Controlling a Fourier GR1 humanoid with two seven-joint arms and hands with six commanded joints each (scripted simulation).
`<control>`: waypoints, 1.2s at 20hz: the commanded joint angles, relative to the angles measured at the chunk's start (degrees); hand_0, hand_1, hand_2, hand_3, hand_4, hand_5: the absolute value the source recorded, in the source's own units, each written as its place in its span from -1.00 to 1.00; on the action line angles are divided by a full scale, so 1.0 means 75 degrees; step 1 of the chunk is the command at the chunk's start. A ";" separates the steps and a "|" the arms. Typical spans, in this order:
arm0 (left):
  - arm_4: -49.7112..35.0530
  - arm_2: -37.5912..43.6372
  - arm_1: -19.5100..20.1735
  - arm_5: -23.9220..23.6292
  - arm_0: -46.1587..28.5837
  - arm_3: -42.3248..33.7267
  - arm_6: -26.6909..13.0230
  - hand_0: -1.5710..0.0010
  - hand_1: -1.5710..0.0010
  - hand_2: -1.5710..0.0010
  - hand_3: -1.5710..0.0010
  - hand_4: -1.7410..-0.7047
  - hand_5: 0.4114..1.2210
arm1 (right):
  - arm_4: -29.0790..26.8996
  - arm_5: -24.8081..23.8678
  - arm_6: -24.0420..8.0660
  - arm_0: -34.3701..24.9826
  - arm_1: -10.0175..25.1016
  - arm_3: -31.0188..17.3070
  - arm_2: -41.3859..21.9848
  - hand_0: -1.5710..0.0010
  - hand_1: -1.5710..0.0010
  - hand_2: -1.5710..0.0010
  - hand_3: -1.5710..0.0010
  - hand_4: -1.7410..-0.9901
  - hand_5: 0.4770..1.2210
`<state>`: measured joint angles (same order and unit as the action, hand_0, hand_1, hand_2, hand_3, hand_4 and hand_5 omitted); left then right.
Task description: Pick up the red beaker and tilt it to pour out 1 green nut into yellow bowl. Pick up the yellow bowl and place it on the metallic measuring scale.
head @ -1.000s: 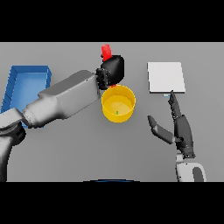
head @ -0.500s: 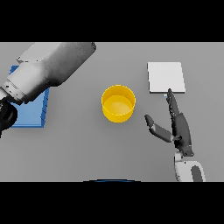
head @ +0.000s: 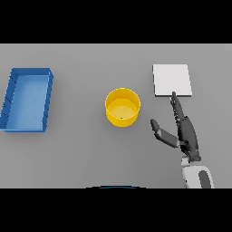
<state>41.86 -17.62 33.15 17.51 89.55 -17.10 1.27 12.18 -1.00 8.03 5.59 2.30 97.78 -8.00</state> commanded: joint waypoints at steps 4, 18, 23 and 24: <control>-0.1094 0.0977 0.0358 -0.0865 -0.1315 -0.0073 -0.0986 -1.00 -1.00 -1.00 -0.98 -1.00 1.00 | 0.0113 -0.0034 -0.0085 -0.0107 0.0092 0.0011 -0.0008 1.00 1.00 1.00 1.00 0.62 -0.61; -0.3706 0.2463 -0.0127 -0.2888 -0.6872 -0.4574 -0.3340 -1.00 -1.00 -1.00 -1.00 -1.00 0.91 | 0.0072 0.0134 0.0151 -0.0050 0.0289 -0.0135 0.0019 1.00 1.00 1.00 1.00 0.51 -0.46; -0.3883 0.2455 -0.0335 -0.3197 -0.7762 -0.5682 -0.3973 -1.00 -1.00 -1.00 -1.00 -1.00 0.27 | 0.0023 0.0140 -0.0039 -0.0139 0.0228 -0.0126 0.0013 1.00 1.00 1.00 1.00 0.55 -0.48; -0.3966 0.2523 -0.0294 -0.3131 -0.7813 -0.5785 -0.4141 -1.00 -1.00 -1.00 -1.00 -0.83 0.13 | -0.0012 0.0162 0.0069 -0.0103 0.0233 -0.0138 0.0021 1.00 1.00 1.00 1.00 0.56 -0.48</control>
<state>12.15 1.32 30.97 -5.96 30.95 -60.49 -29.80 12.10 0.22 8.57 4.83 4.06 96.74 -7.84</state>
